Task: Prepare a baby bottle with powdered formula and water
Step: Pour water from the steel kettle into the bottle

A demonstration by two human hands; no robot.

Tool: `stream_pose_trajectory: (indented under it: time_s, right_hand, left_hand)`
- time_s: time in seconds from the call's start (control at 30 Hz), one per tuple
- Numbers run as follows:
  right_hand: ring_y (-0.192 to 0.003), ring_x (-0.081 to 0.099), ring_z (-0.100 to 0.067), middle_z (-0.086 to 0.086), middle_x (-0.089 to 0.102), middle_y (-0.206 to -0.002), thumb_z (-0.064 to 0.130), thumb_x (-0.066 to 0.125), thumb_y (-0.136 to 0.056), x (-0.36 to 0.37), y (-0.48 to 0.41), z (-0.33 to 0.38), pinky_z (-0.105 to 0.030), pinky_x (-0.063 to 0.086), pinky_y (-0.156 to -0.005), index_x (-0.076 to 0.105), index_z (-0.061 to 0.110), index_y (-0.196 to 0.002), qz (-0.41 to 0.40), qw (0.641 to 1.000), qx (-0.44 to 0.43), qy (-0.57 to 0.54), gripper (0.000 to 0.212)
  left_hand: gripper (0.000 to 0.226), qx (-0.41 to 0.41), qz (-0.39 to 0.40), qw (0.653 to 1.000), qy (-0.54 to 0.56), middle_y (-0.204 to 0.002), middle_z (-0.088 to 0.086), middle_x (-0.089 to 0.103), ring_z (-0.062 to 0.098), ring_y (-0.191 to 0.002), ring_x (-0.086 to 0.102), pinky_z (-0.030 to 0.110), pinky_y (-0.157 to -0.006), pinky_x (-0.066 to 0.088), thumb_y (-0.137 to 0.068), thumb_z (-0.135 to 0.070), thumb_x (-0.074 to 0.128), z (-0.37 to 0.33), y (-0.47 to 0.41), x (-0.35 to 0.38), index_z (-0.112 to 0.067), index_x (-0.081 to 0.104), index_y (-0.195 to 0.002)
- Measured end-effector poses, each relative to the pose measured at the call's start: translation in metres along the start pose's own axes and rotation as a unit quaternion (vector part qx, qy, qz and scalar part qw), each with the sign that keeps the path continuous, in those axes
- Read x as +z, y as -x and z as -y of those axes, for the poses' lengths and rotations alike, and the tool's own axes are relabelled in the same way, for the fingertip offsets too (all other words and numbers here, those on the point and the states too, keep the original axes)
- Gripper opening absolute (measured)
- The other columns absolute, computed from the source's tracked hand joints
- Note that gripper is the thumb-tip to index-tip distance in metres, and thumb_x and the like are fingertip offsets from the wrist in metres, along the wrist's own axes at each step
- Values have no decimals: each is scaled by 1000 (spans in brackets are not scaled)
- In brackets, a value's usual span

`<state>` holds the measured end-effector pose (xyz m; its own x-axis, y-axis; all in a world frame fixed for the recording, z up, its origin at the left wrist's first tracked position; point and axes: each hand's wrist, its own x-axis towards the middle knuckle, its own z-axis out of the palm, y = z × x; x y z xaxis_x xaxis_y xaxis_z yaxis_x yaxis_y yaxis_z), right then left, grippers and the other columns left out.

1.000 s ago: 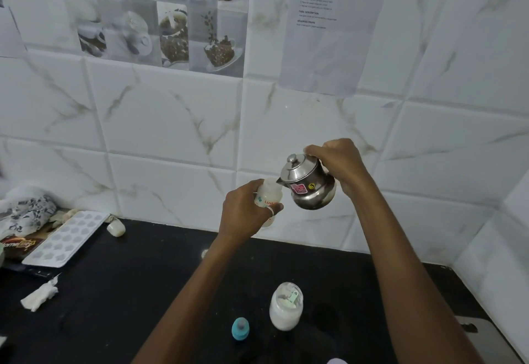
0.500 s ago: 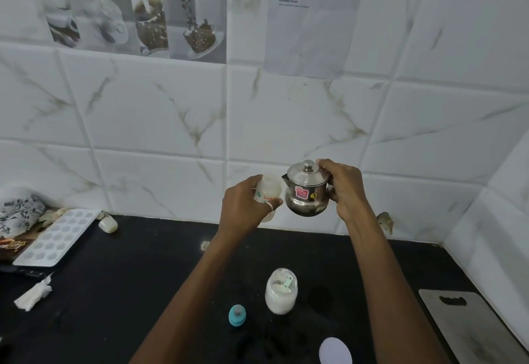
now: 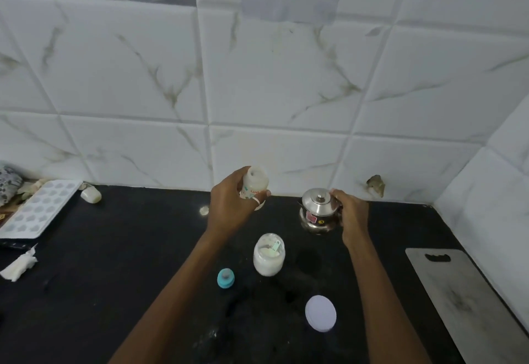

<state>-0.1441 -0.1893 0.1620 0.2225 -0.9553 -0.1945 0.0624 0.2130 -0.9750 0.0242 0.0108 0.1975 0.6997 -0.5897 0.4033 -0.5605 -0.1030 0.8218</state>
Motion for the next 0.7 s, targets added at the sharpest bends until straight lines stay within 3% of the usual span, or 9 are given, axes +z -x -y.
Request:
stream_pose_trajectory:
  time_s: [0.17,0.37,0.57,0.7]
  right_hand:
    - [-80,66,-26,-12,73,-80,12,77,-85,-24,-22,-67,-37,52,-74,76,5,-77,11,999,42,12,10]
    - [-81,67,-24,-11,74,-82,14,77,-84,-36,-44,-130,-39,52,-78,78,11,-73,31,996,78,26,12]
    - [-76,68,-19,-6,75,-78,12,75,-85,-41,-57,-162,-36,53,-75,78,12,-71,43,995,75,43,14]
    - [-76,64,-23,-13,69,-78,20,77,-80,-46,-64,-172,-39,49,-74,74,-3,-77,50,995,77,42,23]
  left_hand:
    - [51,-4,-10,1000,21,-104,-22,69,-8,-97,65,7,-79,48,-78,-29,87,19,20,23,-21,67,-123]
    - [57,-48,-18,997,54,-116,-6,73,10,-107,70,38,-93,59,-78,-29,88,53,45,50,-18,65,-128]
    - [56,-59,-30,995,70,-116,-4,72,12,-108,70,35,-93,58,-78,-20,88,63,59,68,-12,65,-128]
    - [58,-75,-24,994,76,-118,-4,72,16,-110,70,41,-94,58,-78,-22,89,68,60,75,-14,64,-130]
